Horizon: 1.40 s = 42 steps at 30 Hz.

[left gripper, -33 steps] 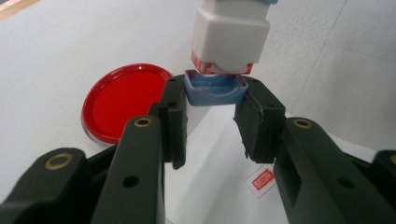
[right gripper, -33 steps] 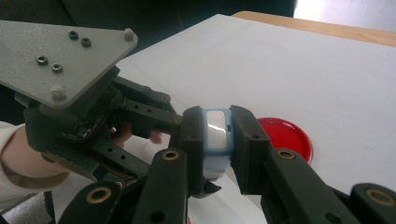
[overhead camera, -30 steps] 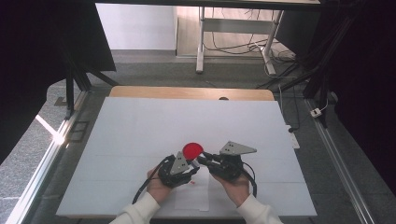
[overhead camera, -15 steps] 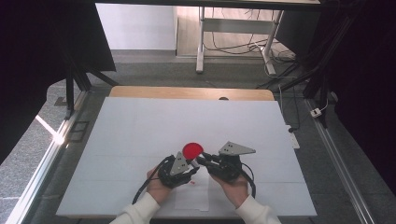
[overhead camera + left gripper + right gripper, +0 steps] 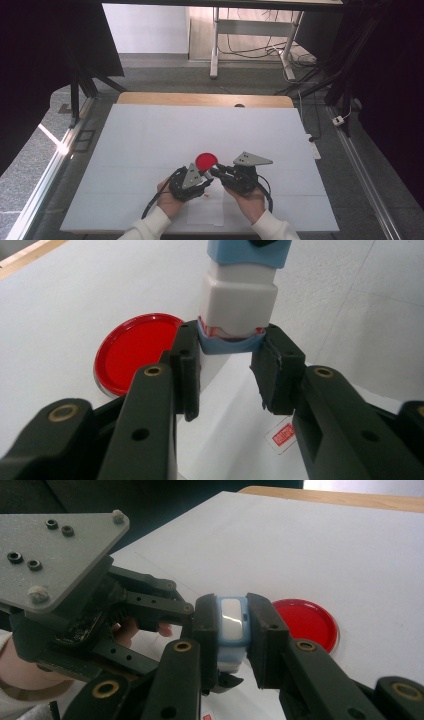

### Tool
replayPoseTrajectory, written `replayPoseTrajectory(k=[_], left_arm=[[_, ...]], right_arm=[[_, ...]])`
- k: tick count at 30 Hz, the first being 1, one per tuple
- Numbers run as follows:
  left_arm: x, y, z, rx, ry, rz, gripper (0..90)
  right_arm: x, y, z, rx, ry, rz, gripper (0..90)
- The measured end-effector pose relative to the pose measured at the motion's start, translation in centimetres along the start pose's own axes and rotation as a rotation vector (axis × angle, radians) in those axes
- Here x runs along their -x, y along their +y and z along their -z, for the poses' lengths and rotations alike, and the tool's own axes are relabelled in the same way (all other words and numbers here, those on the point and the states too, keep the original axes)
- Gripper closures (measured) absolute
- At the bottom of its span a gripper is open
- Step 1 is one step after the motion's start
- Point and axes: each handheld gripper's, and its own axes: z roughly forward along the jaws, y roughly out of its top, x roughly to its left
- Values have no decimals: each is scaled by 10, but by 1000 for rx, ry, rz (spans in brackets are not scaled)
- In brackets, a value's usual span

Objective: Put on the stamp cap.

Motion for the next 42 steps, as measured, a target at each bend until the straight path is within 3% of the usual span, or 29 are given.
replayPoseTrajectory(k=[18,42], left_arm=[[2,0,1,-7,6,-27,647],[3,0,1,-18,10,-32,648]], right_arm=[[1,-1,0,-17,22,14,752],[2,-1,-2,-32,36,8,752]])
